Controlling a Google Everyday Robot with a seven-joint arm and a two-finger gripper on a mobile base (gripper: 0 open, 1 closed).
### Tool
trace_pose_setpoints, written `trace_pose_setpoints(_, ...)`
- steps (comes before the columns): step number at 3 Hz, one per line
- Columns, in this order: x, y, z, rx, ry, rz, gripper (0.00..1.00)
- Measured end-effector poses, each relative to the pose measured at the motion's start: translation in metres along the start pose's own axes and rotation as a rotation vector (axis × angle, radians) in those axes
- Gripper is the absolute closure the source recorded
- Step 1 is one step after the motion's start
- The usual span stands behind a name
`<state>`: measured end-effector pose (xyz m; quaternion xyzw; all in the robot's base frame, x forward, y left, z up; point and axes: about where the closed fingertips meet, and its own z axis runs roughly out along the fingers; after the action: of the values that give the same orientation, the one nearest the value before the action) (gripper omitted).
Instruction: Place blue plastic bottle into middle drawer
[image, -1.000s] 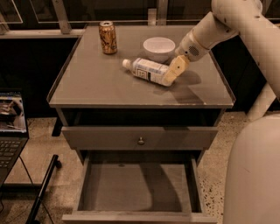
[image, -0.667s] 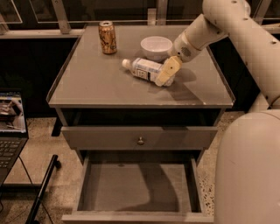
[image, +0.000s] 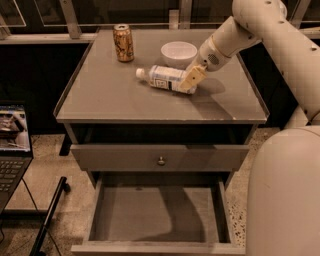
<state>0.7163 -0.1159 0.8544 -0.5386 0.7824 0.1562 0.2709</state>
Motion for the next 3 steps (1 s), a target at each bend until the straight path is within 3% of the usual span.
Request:
trace_pose_setpoints(2, 0.0, 0.0, 0.0001, 0.0, 0.0, 0.0, 0.87)
trace_pose_setpoints(3, -0.0005, 0.0002, 0.0013, -0.003, -0.002, -0.002, 1.0)
